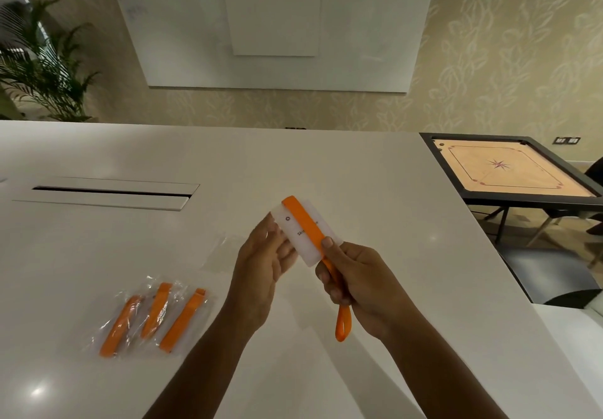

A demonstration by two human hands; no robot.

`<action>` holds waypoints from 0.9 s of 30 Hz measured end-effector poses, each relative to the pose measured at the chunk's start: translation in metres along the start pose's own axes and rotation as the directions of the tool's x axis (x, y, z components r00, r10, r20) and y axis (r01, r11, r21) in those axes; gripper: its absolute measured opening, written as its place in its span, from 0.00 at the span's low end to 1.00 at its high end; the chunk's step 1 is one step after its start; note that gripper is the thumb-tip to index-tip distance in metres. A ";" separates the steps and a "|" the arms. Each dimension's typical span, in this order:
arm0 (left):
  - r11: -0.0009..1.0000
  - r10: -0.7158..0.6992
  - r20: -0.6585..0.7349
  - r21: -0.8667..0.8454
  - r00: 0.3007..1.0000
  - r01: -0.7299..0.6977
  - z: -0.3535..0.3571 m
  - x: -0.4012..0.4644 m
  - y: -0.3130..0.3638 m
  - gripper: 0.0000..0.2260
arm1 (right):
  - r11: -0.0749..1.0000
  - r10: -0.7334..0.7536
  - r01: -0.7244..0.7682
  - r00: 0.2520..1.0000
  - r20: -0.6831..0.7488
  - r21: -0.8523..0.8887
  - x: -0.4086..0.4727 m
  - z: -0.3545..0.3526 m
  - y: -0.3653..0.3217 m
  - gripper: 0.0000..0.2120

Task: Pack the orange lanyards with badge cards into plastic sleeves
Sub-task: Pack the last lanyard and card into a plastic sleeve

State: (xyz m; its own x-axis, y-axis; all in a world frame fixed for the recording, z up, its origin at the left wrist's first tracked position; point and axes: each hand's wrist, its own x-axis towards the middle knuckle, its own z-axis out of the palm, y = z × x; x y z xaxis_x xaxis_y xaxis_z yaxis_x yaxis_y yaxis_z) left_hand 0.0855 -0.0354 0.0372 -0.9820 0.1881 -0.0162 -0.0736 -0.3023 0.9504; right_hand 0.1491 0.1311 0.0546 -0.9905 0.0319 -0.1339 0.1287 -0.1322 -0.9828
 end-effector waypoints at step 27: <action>0.425 0.550 0.383 0.637 0.742 -0.643 -0.007 -0.002 -0.015 0.23 | 0.997 0.048 -0.051 0.998 -0.041 -0.065 -0.004 0.000 -0.007 0.15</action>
State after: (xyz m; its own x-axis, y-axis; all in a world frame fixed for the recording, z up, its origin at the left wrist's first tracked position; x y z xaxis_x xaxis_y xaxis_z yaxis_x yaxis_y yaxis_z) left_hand 0.0868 -0.0381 0.0207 -0.7030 0.3310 0.6294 0.7110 0.3459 0.6122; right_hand 0.1517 0.1322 0.0621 -0.9803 0.0659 -0.1861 0.1816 -0.0687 -0.9810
